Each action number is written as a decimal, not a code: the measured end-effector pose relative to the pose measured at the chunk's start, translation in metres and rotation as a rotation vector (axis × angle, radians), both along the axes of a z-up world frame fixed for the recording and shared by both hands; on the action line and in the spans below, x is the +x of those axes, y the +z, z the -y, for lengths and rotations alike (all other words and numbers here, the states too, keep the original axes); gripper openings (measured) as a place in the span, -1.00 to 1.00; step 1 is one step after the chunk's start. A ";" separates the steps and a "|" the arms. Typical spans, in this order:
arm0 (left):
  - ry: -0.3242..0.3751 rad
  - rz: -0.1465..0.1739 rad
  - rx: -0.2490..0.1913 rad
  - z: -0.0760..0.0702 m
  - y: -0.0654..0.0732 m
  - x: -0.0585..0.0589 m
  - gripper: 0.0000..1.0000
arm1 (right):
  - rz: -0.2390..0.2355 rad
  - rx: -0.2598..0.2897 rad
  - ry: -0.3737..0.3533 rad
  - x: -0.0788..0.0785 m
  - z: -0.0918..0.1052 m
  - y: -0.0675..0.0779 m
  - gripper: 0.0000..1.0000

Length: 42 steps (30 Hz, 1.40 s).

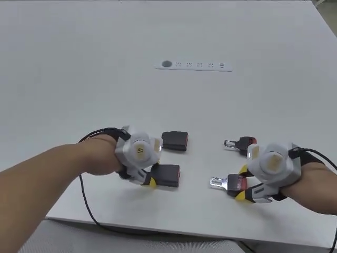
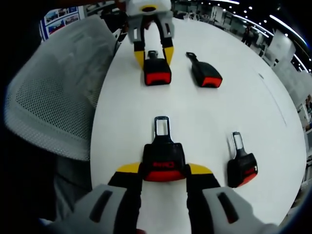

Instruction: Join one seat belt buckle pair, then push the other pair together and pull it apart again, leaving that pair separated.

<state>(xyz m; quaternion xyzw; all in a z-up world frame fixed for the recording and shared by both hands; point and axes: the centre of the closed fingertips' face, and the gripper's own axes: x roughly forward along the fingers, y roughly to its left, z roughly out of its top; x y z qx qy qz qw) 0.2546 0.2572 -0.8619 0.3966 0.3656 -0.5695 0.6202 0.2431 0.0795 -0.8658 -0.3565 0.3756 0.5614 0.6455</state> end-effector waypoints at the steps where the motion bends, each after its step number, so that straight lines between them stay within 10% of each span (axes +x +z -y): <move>1: 0.004 0.000 -0.004 0.000 0.000 0.000 -0.36 | 0.008 0.003 0.008 0.000 -0.004 0.001 -0.27; 42: -0.033 -0.006 0.049 0.001 -0.001 -0.001 -0.37 | 0.012 0.078 0.039 0.005 -0.086 0.002 -0.29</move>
